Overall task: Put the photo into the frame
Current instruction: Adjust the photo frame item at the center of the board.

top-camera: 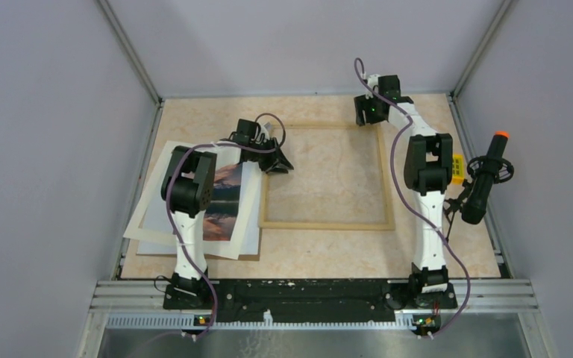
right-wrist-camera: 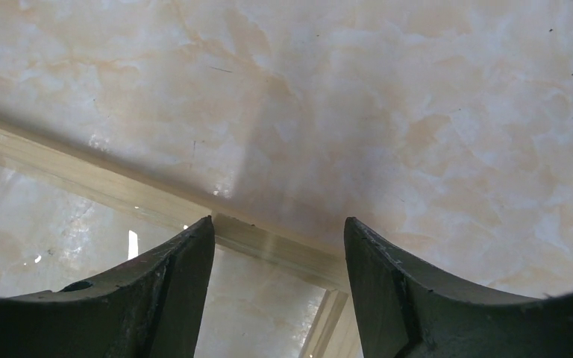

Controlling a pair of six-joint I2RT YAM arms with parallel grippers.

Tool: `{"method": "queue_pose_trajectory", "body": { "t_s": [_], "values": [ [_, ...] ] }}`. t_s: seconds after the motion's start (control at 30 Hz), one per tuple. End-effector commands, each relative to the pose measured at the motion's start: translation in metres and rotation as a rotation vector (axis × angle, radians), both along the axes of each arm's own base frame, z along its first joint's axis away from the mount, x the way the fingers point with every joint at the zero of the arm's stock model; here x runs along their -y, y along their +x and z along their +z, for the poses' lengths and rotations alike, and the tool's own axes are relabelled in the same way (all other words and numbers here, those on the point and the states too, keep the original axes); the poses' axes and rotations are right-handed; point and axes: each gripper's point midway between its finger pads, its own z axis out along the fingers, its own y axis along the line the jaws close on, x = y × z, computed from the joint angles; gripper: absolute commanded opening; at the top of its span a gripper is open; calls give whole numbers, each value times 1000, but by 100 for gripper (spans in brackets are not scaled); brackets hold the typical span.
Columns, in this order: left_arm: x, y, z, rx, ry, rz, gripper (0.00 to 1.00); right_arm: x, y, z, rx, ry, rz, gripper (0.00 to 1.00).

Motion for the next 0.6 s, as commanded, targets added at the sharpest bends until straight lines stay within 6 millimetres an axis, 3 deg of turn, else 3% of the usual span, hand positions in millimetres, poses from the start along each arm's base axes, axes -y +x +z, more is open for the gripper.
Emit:
{"method": "queue_pose_trajectory", "body": {
  "t_s": [0.0, 0.57],
  "values": [
    [-7, -22, -47, -108, 57, 12, 38, -10, -86, -67, -349, -31, 114, 64],
    [7, -28, -51, -139, -18, 0, 37, -9, -111, -88, -411, -101, 246, 65]
  ]
}}
